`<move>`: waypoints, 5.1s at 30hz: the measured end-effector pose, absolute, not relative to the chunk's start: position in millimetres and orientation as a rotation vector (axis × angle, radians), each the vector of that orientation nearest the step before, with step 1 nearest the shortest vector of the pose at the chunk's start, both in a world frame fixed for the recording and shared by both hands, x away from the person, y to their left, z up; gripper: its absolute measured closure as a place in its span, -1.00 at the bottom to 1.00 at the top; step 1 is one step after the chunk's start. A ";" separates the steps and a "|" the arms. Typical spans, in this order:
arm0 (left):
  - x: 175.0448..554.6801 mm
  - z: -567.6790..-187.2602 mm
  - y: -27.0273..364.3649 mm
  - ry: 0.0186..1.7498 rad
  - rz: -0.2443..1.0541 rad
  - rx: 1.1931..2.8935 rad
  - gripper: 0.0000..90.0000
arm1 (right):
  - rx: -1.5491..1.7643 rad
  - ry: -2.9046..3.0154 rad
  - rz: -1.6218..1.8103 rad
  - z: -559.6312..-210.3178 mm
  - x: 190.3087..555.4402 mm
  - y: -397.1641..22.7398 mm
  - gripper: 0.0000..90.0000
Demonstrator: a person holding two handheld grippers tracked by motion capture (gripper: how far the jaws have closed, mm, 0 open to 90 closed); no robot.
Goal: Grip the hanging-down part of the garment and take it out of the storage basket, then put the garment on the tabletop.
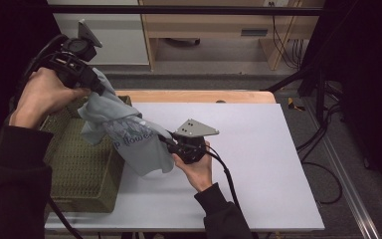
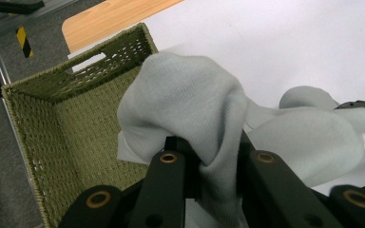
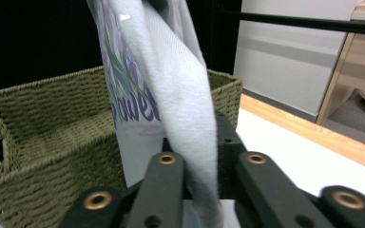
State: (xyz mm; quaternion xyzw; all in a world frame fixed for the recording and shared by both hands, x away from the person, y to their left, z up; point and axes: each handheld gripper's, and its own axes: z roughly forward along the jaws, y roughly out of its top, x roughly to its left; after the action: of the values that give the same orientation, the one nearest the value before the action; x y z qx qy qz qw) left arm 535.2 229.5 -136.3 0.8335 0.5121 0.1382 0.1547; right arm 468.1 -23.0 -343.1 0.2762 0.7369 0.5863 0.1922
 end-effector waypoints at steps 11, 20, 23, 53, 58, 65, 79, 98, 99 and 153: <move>536.3 -138.5 232.4 1.474 0.401 2.378 0.80 | 0.710 2.060 1.784 -343.9 447.9 -38.3 -0.33; 536.0 -138.8 232.1 1.473 0.400 2.376 0.80 | 0.732 1.985 1.804 -332.4 437.6 -61.8 -0.61; 535.4 -138.7 230.9 1.470 0.398 2.385 0.80 | 0.792 1.930 1.769 -332.8 438.2 -73.8 -0.68; 538.5 -143.6 232.1 1.487 0.374 2.380 0.80 | 1.019 1.749 1.606 -382.0 401.8 -182.9 -0.94; 538.5 -143.7 231.2 1.482 0.372 2.385 0.80 | 1.025 1.741 1.588 -389.1 396.7 -190.8 -0.94; 537.9 -143.8 235.8 1.487 0.367 2.380 0.80 | 1.035 1.721 1.580 -398.9 388.4 -199.8 -0.96; 539.7 -145.1 235.4 1.485 0.363 2.380 0.80 | 1.089 1.669 1.547 -419.5 380.2 -212.5 -0.99; 539.9 -142.2 227.1 1.472 0.364 2.402 0.80 | 1.101 1.695 1.545 -427.9 378.6 -212.4 -0.99; 539.5 -140.9 224.9 1.468 0.360 2.403 0.80 | 1.100 1.697 1.543 -427.9 378.7 -212.2 -0.99; 532.5 -189.9 47.1 0.923 0.292 2.588 0.80 | 1.080 1.693 1.582 -421.2 373.4 -216.9 -0.99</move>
State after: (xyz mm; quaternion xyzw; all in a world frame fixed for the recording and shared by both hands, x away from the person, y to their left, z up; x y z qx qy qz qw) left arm 532.5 47.1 -189.9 0.9199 0.3282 0.1039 0.1880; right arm 373.4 -216.9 -421.2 0.4045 0.6341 0.5925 0.2884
